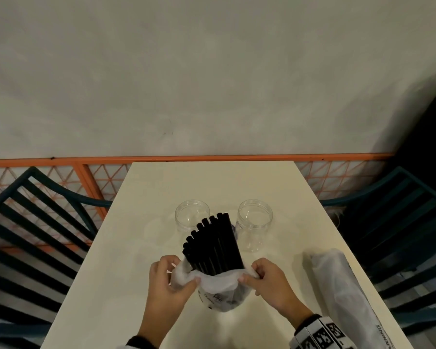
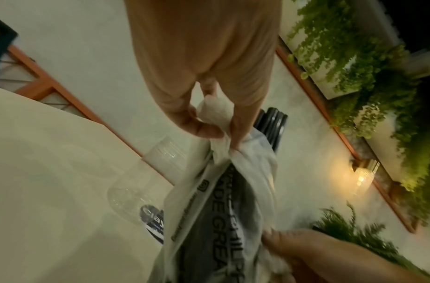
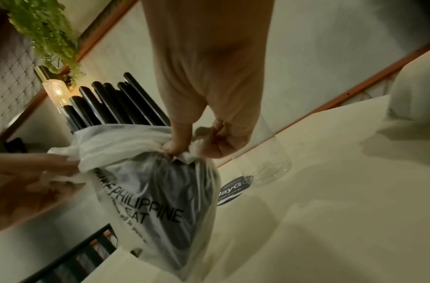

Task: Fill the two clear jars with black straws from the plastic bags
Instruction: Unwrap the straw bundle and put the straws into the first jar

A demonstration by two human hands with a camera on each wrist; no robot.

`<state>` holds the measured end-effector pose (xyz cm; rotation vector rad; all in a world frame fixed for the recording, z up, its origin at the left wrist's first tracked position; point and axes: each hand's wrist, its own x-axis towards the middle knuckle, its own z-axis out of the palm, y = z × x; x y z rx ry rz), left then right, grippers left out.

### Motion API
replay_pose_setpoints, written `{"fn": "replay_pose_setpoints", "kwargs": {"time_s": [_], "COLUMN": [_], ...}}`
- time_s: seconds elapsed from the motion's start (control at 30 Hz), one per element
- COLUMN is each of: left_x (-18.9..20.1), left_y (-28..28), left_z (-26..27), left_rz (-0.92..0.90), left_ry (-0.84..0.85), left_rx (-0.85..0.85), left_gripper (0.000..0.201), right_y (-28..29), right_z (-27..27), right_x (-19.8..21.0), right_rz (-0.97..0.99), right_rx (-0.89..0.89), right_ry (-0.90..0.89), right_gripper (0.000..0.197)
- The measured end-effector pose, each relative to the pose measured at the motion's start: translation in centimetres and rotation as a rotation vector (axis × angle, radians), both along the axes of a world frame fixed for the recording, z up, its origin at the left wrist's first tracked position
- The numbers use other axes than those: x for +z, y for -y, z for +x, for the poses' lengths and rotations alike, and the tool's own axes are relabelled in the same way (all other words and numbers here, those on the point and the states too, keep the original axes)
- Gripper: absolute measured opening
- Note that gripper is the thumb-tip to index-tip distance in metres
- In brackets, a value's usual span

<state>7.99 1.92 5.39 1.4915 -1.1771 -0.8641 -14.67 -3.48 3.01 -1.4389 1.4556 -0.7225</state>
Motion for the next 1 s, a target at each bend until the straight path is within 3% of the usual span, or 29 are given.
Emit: {"fn": "replay_pose_setpoints", "kwargs": {"time_s": [0.13, 0.3, 0.37, 0.43, 0.57, 0.67, 0.9, 1.0], "left_x": [0.8, 1.0, 1.2, 1.0, 1.1, 2.3, 2.0, 0.9], "left_y": [-0.1, 0.3, 0.5, 0.3, -0.8, -1.4, -1.3, -1.7], "left_z": [-1.8, -3.3, -3.5, -3.7, -4.1, -4.2, -4.1, -4.1], "left_rz": [-0.065, -0.070, -0.069, -0.072, -0.008, 0.020, 0.078, 0.093], "left_ry": [0.014, 0.018, 0.039, 0.089, 0.214, 0.207, 0.242, 0.257], "left_rx": [-0.007, 0.049, 0.077, 0.047, -0.141, -0.247, -0.212, -0.150], "left_gripper": [0.036, 0.036, 0.036, 0.036, 0.033, 0.030, 0.028, 0.035], "right_y": [-0.4, -1.4, -1.9, -1.9, -1.5, -1.3, -2.0, -2.3], "right_z": [0.3, 0.5, 0.5, 0.5, 0.1, -0.5, -1.0, -1.0], "right_x": [0.1, 0.5, 0.8, 0.7, 0.1, -0.2, -1.2, -0.1], "right_rz": [0.025, -0.005, 0.069, 0.085, -0.004, -0.001, 0.004, 0.022], "right_rx": [-0.014, 0.031, 0.103, 0.088, -0.052, -0.097, -0.079, 0.068], "right_ry": [0.064, 0.309, 0.381, 0.363, 0.346, 0.349, 0.269, 0.319], "right_gripper": [0.018, 0.012, 0.035, 0.051, 0.018, 0.009, 0.008, 0.029]}}
